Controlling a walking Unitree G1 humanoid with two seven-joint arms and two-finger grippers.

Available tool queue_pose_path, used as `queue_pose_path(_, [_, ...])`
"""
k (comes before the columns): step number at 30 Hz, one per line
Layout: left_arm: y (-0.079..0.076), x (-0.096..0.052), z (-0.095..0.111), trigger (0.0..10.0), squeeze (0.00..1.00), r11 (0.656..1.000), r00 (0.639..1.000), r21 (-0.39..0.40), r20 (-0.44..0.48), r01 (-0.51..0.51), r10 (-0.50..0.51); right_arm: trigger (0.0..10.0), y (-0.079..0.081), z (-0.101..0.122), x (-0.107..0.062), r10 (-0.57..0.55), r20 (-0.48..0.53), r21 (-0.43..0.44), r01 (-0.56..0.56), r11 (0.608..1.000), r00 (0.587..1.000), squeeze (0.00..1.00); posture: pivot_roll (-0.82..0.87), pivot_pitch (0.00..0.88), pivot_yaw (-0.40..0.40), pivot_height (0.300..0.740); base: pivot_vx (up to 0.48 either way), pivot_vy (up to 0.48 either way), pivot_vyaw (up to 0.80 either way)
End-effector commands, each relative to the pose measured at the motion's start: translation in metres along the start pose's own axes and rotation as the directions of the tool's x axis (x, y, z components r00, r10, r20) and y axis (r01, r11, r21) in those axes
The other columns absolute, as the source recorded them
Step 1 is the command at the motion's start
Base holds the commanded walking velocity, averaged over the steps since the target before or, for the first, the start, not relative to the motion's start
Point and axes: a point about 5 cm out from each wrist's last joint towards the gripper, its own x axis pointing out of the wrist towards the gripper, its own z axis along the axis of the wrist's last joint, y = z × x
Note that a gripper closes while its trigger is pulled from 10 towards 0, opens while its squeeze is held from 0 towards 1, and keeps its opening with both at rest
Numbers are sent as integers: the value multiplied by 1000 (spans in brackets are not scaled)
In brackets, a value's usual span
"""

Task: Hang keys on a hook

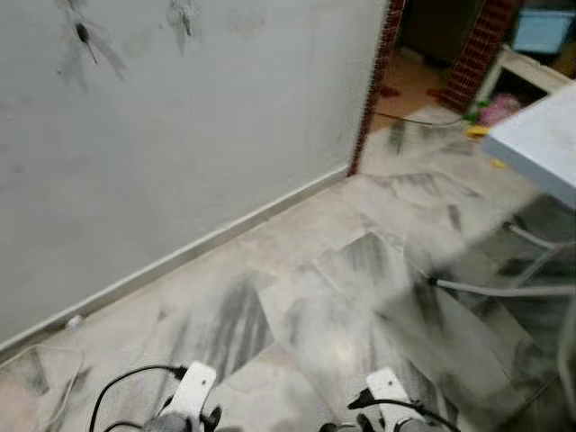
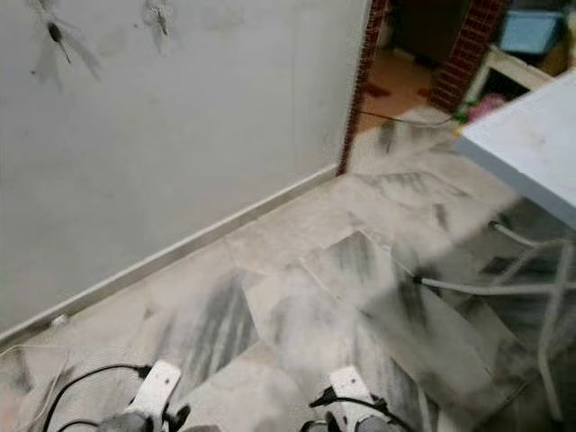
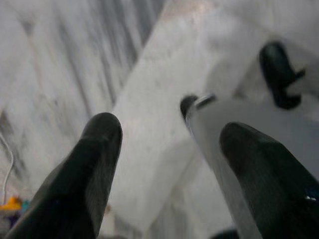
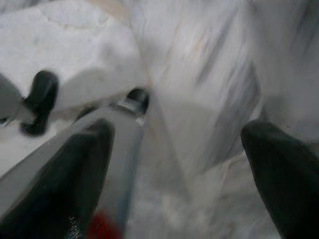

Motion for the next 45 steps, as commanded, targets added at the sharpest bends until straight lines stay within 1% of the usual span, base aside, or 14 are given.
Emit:
queue_pose_path(1, [-3,0,-2,10000,0,1000,1000,20,-16,12,-12,10000,7,-9,-1,28,-40,-5,-28,1000,999,0,39,169,43,740,0,0,-775])
queue_pose_path(13, [-3,0,-3,10000,0,1000,1000,6,-18,6,-6,10000,8,-4,0,34,-35,-29,-35,999,999,0,46,169,34,740,0,0,-775])
queue_pose_path(17, [-3,0,-2,10000,0,1000,1000,6,-18,5,-5,10000,9,-4,0,34,-37,-22,-34,999,999,0,43,168,37,740,0,0,-775])
queue_pose_path(22, [-3,0,-2,10000,0,1000,1000,13,-18,6,-6,10000,8,-6,0,30,-42,-19,-31,999,999,0,36,166,45,740,0,0,-775])
queue_pose_path(29, [-3,1,-1,10000,0,1000,1000,26,-20,9,-8,10000,1,-13,-2,18,-55,-7,-18,1000,998,0,24,167,49,740,0,0,-775])
queue_pose_path(31, [-2,1,0,10000,0,1000,1000,26,-20,9,-9,10000,1,-12,-2,18,-54,-8,-18,1000,998,0,22,168,49,740,0,0,-769])
queue_pose_path(34, [1,1,3,10000,0,999,1000,38,2,-15,15,10000,10,-4,1,14,-33,-12,-14,1000,999,0,14,167,50,740,0,0,-767])
queue_pose_path(35, [1,1,4,10000,0,999,1000,37,5,-18,18,10000,10,-3,1,13,-31,-11,-13,1000,999,0,14,167,50,740,0,0,-763])
queue_pose_path(36, [4,1,12,10000,0,999,998,-15,47,-28,29,10000,10,0,1,3,-14,6,-3,1000,1000,0,6,168,48,740,0,0,0])
queue_pose_path(39, [8,2,25,10000,0,994,993,-106,107,-38,50,10000,9,2,1,-8,2,42,8,999,1000,0,3,168,47,740,0,0,0])
queue_pose_path(40, [9,2,30,10000,0,987,990,-155,128,-37,57,10000,9,4,1,-9,18,39,9,999,1000,0,2,169,46,740,0,0,0])
queue_pose_path(42, [10,3,41,10000,0,982,983,-185,171,-28,61,10000,7,8,1,-18,49,26,16,1000,999,0,0,169,44,740,0,0,0])
queue_pose_path(44, [13,2,50,10000,0,976,975,-215,210,-21,68,10000,0,13,1,-56,84,11,56,998,995,0,-1,171,45,740,0,0,0])
queue_pose_path(45, [16,1,61,10000,0,973,963,-229,262,-9,70,10000,-11,26,0,-115,159,-6,117,993,981,0,-5,175,47,740,0,0,0])
